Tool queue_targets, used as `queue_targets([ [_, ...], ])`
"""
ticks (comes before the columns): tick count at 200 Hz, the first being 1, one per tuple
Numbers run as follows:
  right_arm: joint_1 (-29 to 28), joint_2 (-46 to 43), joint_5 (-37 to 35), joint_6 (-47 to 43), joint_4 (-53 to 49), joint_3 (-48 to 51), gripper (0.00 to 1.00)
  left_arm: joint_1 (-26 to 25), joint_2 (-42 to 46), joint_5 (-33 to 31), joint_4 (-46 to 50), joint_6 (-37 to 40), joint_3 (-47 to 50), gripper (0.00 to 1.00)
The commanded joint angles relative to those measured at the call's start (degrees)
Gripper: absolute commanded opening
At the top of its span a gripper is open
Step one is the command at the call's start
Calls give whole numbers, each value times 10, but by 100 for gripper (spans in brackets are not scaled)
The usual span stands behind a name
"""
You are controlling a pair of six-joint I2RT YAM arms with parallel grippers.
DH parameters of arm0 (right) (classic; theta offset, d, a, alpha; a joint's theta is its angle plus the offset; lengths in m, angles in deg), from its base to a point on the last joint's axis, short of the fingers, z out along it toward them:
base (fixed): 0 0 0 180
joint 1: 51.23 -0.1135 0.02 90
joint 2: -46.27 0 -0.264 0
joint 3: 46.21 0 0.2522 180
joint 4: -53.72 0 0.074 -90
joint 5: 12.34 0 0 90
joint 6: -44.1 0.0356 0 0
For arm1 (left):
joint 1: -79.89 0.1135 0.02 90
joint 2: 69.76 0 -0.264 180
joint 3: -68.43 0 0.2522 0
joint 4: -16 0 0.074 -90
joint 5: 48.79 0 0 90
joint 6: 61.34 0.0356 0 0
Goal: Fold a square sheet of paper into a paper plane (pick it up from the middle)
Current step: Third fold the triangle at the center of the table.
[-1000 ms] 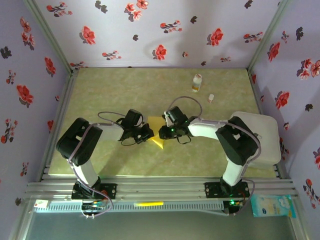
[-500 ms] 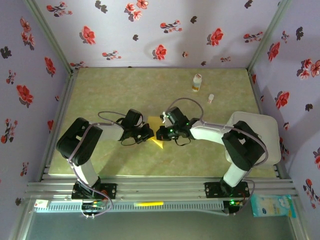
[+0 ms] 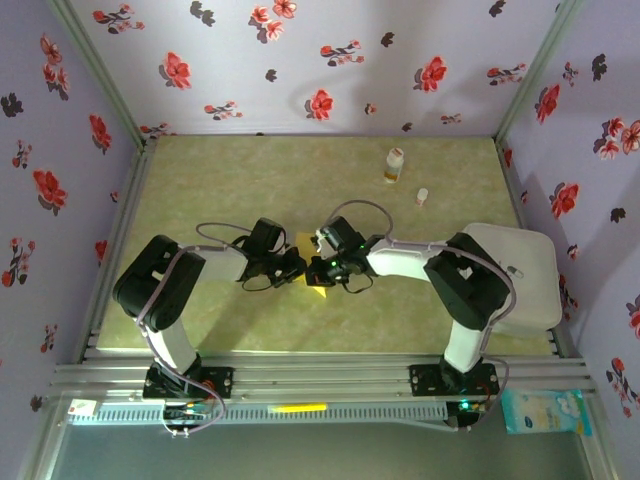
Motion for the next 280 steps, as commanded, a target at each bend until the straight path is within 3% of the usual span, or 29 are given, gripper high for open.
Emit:
queue_targets([
  [1, -4, 16, -1, -8, -27, -11, 0, -4, -28, -18, 40, 12, 2, 0],
  [145, -1, 10, 2, 5, 8, 54, 0, -3, -34, -20, 58, 22, -2, 0],
  [280, 18, -49, 65, 30, 92, 189, 3, 8, -35, -25, 62, 24, 9, 0],
])
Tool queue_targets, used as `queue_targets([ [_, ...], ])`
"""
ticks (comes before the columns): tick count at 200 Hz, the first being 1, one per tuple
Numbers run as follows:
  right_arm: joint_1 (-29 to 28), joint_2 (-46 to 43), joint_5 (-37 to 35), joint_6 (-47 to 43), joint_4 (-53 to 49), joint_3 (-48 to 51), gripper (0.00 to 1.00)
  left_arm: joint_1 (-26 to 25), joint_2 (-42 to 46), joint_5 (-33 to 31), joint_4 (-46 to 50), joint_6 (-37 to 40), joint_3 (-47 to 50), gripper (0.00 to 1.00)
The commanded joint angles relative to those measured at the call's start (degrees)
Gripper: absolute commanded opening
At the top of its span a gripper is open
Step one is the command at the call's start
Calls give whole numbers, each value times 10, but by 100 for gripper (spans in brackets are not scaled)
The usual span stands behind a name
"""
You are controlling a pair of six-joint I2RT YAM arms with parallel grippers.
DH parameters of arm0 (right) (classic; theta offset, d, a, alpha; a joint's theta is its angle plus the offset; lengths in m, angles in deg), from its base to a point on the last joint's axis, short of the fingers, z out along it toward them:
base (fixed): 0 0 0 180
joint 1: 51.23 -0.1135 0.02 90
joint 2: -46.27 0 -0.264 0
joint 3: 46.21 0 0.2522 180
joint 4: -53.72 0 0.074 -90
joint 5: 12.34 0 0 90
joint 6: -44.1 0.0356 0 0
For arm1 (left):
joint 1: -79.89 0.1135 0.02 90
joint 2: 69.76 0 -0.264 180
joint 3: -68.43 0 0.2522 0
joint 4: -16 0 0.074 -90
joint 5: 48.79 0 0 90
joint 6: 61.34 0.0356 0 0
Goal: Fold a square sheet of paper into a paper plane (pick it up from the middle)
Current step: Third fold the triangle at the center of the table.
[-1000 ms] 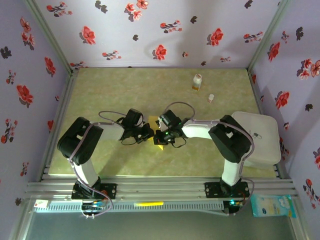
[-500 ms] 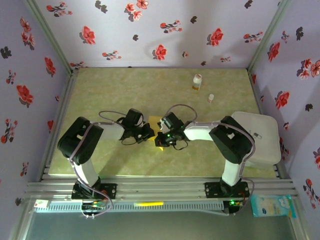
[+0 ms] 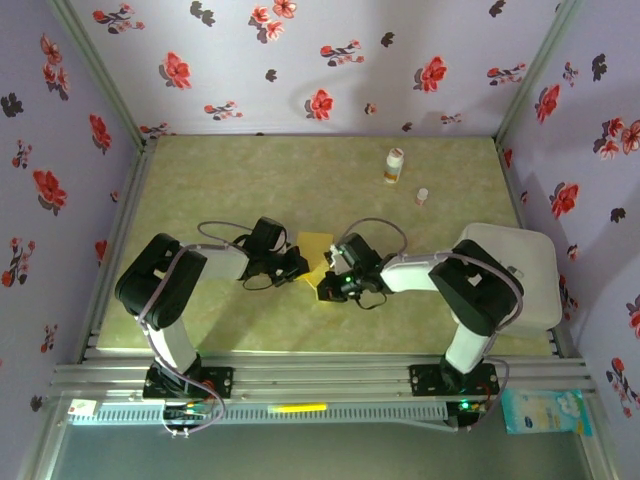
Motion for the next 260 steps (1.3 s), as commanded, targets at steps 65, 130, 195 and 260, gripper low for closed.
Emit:
queue_targets([
  [65, 31, -106, 43, 40, -20, 41, 3, 2, -16, -32, 27, -23, 30, 0],
  [130, 30, -37, 27, 64, -38, -53, 4, -14, -5, -53, -2, -61, 43, 0],
  [195, 30, 34, 13, 71, -53, -92, 4, -16, -7, -52, -2, -58, 39, 0],
  [260, 39, 66, -1, 67, -55, -53, 1, -15, 3, -37, 4, -47, 18, 0],
])
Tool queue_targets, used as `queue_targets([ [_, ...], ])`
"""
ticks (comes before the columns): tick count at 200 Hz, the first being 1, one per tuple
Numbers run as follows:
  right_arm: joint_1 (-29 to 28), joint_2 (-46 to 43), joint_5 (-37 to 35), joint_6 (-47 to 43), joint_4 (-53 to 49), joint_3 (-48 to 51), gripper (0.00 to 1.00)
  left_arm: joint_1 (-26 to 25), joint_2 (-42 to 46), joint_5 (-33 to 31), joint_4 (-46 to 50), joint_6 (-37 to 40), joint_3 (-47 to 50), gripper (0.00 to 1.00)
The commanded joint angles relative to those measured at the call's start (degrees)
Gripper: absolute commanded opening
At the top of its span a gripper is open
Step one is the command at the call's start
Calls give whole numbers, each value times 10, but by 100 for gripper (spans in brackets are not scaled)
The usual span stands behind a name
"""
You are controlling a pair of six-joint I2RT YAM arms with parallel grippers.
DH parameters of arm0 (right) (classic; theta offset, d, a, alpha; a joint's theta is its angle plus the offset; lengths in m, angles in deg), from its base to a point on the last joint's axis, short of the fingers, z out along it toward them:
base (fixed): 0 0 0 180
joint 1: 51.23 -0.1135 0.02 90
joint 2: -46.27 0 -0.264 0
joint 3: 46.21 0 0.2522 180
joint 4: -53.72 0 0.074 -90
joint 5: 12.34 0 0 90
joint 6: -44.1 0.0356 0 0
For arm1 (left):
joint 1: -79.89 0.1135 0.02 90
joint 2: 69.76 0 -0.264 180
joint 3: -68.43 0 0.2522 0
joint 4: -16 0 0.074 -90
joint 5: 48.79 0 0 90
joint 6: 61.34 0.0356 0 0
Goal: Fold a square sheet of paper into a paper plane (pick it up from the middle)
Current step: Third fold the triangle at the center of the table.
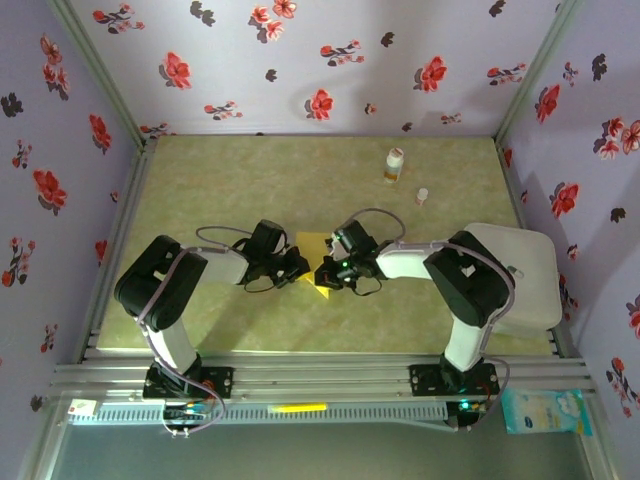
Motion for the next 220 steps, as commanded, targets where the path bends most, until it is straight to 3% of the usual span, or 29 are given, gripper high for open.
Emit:
queue_targets([
  [1, 5, 20, -11, 7, -11, 26, 1, -5, -2, -19, 52, 9, -6, 0],
  [46, 8, 21, -12, -6, -21, 31, 0, -3, 36, -8, 87, 23, -42, 8],
  [85, 10, 22, -14, -8, -25, 27, 0, -7, 46, 0, 96, 14, -36, 0],
  [144, 12, 21, -23, -3, -18, 37, 0, -26, 0, 9, 65, 3, -42, 0],
  [158, 12, 21, -22, -4, -19, 39, 0, -24, -5, -12, 97, 24, -44, 0],
  [172, 12, 21, -23, -9, -25, 39, 0, -16, -6, -62, 139, 49, -36, 0],
  [220, 12, 21, -25, -24, -44, 44, 0, 51, -25, -46, 132, 72, -43, 0],
])
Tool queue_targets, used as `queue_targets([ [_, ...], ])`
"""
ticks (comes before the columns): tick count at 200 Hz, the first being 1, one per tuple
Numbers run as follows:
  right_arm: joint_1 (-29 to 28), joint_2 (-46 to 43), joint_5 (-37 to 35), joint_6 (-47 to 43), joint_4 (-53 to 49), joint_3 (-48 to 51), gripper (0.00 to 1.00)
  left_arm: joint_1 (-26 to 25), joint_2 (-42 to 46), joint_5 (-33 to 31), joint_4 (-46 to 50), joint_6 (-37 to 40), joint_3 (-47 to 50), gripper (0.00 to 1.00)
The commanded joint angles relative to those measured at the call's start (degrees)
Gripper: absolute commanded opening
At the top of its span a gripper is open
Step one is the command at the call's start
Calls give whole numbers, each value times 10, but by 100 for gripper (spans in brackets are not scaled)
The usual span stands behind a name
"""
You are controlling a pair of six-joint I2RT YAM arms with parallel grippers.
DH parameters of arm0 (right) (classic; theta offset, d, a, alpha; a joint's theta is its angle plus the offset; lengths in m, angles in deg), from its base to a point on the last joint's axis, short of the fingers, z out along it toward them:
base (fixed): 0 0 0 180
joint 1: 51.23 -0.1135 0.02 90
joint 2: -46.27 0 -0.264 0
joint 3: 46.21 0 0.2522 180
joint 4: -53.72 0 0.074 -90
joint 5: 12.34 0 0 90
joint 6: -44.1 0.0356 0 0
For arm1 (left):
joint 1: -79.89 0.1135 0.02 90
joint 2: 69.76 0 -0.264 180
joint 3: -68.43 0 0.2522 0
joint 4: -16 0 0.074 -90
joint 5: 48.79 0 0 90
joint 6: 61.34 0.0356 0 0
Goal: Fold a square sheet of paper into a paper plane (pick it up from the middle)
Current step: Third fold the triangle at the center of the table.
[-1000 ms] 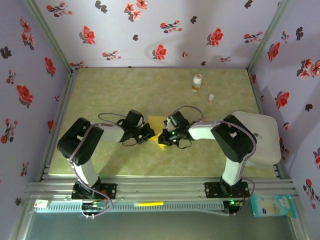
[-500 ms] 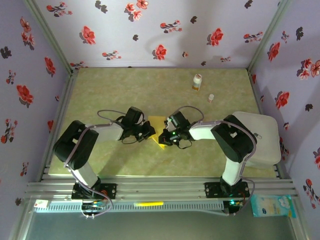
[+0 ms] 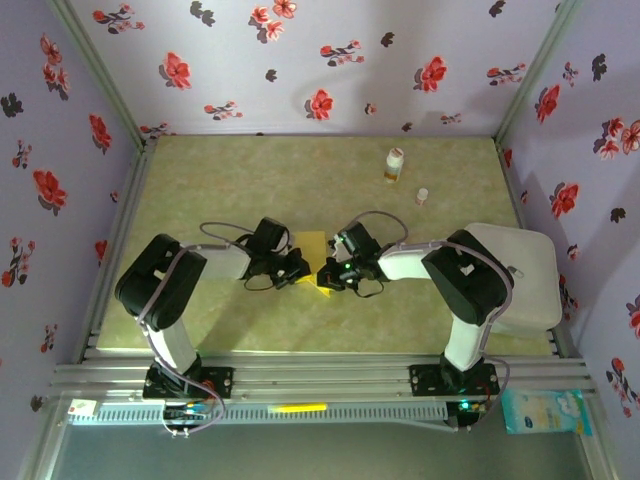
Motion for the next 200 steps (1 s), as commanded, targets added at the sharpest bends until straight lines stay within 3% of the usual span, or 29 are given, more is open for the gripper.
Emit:
queue_targets([
  [1, 4, 16, -28, -19, -77, 24, 0, 40, -21, -66, 49, 35, -9, 0],
  [105, 4, 18, -20, -21, -63, 32, 0, 101, -5, -67, 95, 95, -16, 0],
  [200, 4, 20, -15, -18, -61, 24, 0, 74, 89, -67, 67, 75, -17, 6],
])
